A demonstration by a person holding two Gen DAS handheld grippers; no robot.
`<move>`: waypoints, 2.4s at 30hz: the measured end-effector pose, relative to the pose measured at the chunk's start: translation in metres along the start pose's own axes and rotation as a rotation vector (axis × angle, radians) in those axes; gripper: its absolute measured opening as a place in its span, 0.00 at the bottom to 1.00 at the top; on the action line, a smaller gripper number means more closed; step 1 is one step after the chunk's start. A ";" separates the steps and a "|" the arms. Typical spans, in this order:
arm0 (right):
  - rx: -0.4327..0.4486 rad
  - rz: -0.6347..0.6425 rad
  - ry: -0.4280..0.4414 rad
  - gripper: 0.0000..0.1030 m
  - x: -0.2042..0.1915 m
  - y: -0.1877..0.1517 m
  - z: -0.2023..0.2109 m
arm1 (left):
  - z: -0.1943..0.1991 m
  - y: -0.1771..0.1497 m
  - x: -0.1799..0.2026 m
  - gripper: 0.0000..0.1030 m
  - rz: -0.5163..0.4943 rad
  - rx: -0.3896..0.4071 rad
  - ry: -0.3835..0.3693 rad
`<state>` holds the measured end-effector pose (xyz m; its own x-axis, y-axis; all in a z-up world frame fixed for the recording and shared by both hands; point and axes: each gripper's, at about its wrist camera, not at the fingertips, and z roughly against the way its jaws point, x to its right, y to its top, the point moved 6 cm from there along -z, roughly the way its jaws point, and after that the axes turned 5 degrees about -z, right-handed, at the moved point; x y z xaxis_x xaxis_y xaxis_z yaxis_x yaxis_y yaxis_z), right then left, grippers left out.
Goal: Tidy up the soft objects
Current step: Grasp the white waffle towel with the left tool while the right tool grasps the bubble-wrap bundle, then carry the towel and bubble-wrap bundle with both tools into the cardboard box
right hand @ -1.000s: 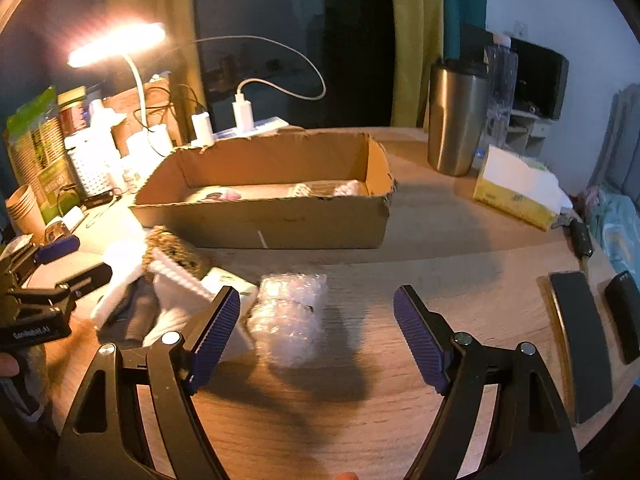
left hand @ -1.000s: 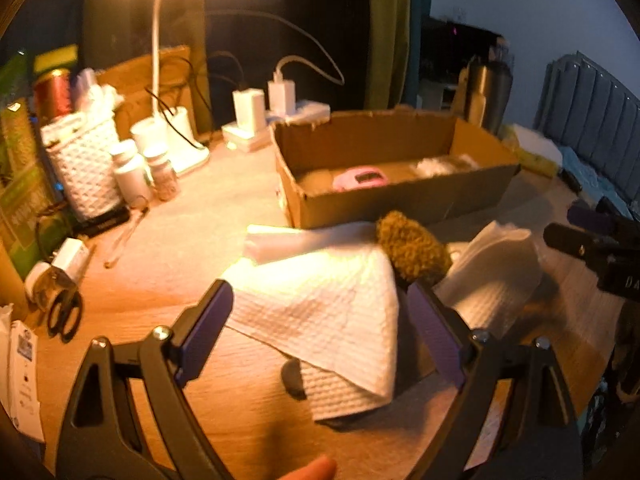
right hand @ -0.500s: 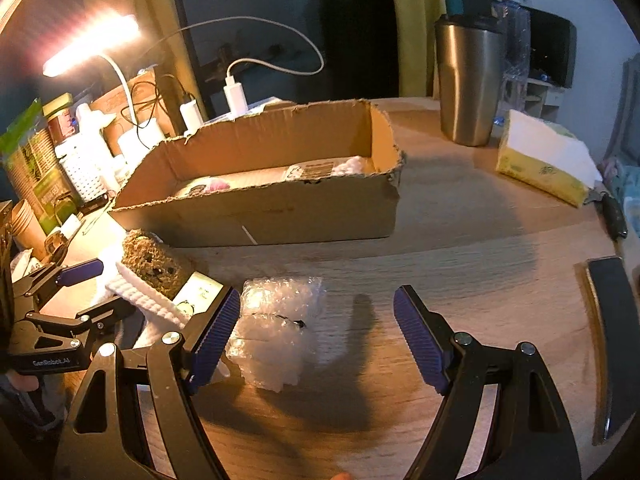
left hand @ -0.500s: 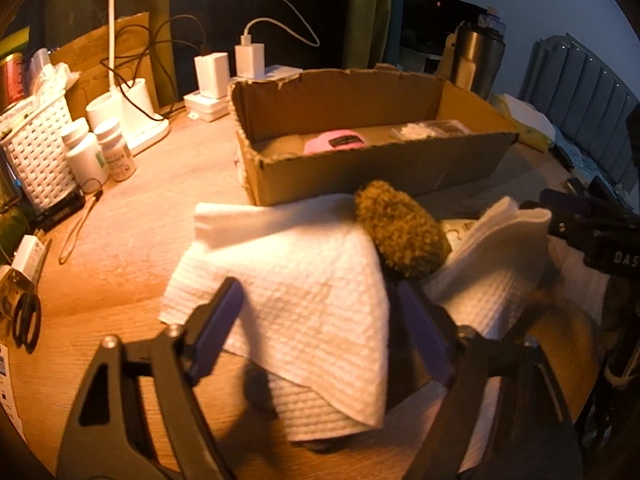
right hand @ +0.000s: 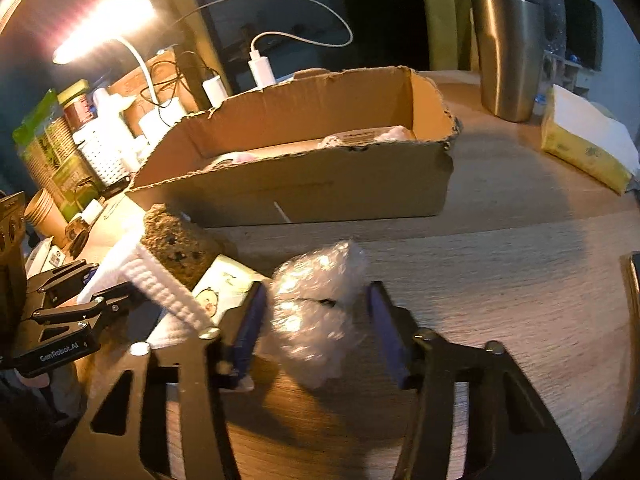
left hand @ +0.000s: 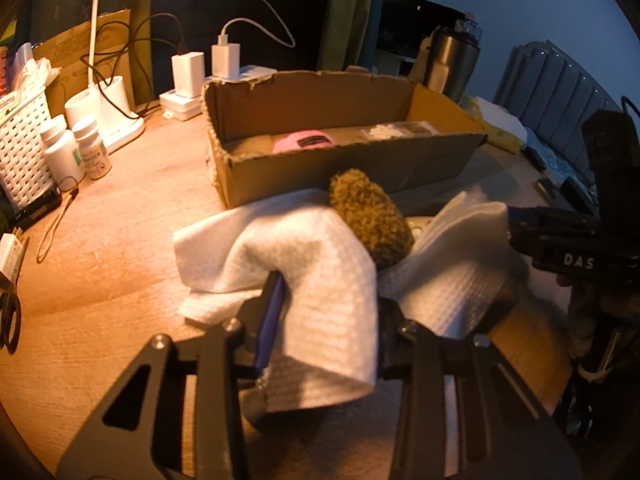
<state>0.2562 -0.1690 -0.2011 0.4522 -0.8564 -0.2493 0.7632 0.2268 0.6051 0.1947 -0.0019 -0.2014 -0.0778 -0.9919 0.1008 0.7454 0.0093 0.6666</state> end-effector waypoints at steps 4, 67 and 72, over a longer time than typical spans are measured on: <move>0.003 0.016 0.007 0.43 -0.003 0.000 0.002 | 0.010 0.003 0.001 0.36 0.000 0.026 -0.011; 0.272 0.063 -0.036 0.42 -0.006 0.058 0.073 | 0.090 0.124 -0.012 0.06 -0.060 0.374 -0.054; 0.275 0.051 -0.037 0.42 0.002 0.064 0.068 | 0.069 0.128 -0.009 0.06 -0.069 0.349 -0.068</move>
<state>0.2745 -0.1873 -0.1112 0.4654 -0.8648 -0.1887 0.5841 0.1399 0.7996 0.2454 0.0169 -0.0661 -0.1721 -0.9811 0.0879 0.4673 -0.0028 0.8841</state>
